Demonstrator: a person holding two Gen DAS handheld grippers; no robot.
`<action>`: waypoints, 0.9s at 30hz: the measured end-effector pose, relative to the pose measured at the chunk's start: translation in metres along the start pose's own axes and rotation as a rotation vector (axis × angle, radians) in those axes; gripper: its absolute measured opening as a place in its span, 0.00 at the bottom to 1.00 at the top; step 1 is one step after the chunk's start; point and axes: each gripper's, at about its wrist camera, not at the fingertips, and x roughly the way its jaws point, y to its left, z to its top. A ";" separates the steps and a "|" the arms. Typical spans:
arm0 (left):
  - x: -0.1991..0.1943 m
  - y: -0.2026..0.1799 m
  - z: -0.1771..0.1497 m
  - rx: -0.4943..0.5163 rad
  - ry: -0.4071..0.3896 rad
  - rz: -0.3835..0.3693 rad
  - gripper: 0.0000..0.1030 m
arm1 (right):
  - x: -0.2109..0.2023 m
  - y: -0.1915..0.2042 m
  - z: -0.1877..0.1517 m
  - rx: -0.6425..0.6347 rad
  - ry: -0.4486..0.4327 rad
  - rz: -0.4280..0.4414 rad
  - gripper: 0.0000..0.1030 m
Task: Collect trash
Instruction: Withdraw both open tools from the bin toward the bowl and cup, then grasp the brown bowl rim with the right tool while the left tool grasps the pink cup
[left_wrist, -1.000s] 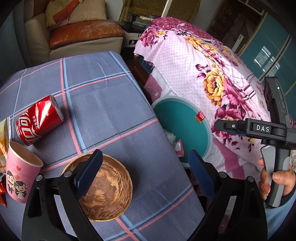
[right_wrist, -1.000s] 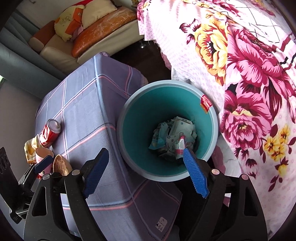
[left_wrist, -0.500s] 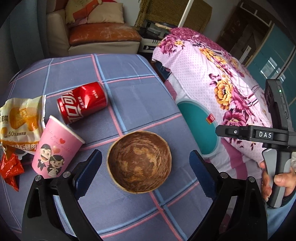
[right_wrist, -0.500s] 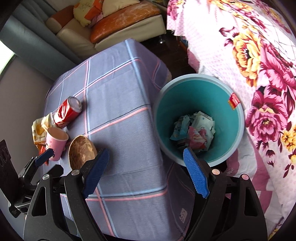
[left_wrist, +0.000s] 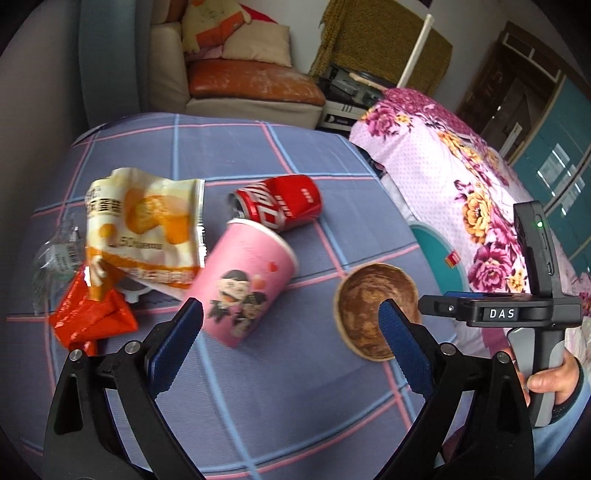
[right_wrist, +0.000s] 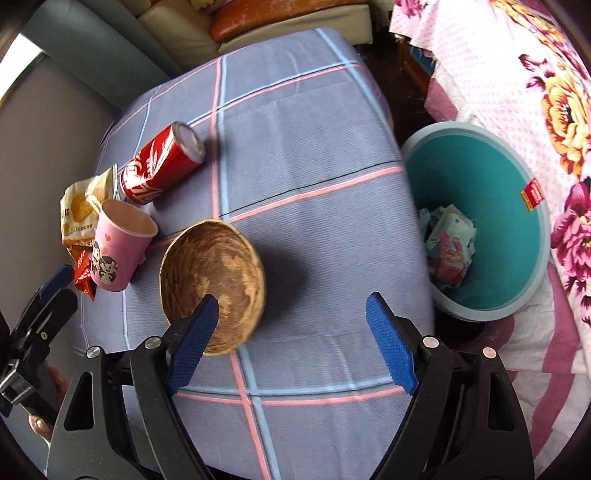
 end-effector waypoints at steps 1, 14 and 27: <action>-0.001 0.006 -0.001 -0.006 -0.001 0.003 0.93 | 0.002 0.004 0.000 -0.004 -0.006 0.001 0.69; 0.016 0.045 -0.006 -0.021 0.024 0.035 0.93 | 0.031 0.024 -0.001 -0.014 -0.013 -0.018 0.13; 0.045 0.029 -0.007 0.088 0.066 0.060 0.60 | 0.004 0.043 0.007 -0.133 -0.101 -0.053 0.06</action>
